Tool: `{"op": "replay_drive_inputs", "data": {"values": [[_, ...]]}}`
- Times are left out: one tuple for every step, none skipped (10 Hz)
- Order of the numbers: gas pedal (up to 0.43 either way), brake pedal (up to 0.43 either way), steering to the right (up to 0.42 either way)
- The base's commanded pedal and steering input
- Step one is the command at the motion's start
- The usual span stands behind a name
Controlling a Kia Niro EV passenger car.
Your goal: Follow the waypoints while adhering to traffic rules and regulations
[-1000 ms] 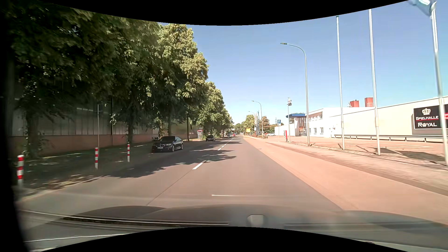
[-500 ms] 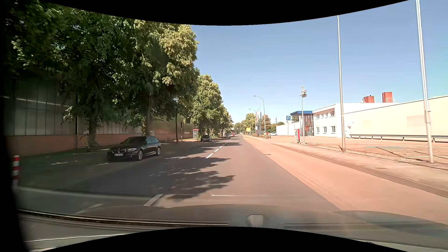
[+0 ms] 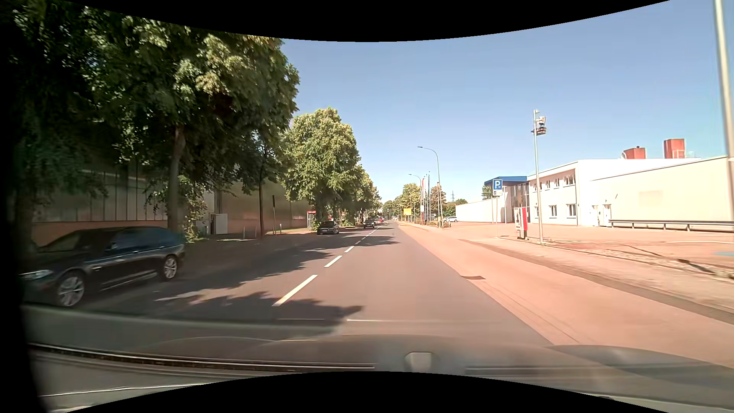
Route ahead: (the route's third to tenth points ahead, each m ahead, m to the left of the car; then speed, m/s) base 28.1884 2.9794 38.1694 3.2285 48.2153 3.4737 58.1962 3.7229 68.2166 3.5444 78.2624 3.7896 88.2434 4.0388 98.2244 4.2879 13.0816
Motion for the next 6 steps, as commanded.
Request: {"op": "replay_drive_inputs", "data": {"values": [[0.138,0.006,0.004],[0.138,0.006,0.004],[0.138,0.006,0.003],[0.138,0.006,0.001],[0.138,0.006,0.0],[0.138,0.006,0.0]]}}
